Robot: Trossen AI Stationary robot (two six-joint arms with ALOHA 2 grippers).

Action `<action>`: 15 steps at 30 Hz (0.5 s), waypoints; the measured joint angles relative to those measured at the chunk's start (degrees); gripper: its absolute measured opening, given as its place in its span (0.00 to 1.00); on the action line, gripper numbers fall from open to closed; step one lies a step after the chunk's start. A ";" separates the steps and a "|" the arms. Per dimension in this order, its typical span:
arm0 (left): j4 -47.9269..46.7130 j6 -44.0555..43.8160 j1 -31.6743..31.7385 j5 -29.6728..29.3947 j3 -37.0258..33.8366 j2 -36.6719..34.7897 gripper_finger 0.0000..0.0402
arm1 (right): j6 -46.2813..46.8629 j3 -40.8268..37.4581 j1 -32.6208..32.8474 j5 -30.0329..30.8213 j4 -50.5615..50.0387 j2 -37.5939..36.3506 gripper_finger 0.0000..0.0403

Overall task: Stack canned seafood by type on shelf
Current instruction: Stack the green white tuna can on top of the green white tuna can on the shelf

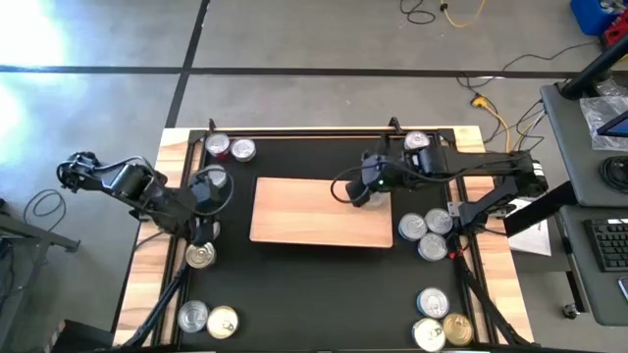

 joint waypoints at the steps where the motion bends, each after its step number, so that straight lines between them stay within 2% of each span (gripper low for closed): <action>1: -1.68 -2.99 -0.05 -1.58 -1.06 -1.09 0.35 | 0.16 0.82 0.02 0.25 0.55 0.03 0.09; 4: -4.14 -8.91 -0.16 -4.84 -3.96 -4.83 0.35 | 0.57 1.61 0.99 1.17 5.05 0.22 0.09; 6: -4.04 -12.93 -0.16 -10.19 -5.87 -7.77 0.35 | 0.60 1.58 2.13 2.61 8.04 0.60 0.09; 10: -3.77 -30.10 -0.05 -20.72 -10.26 -12.76 0.35 | 0.62 1.51 3.79 3.54 12.99 3.54 0.09; 15: -1.64 -47.26 0.00 -25.84 -16.28 -17.40 0.35 | 0.46 2.53 5.15 4.24 17.11 9.18 0.09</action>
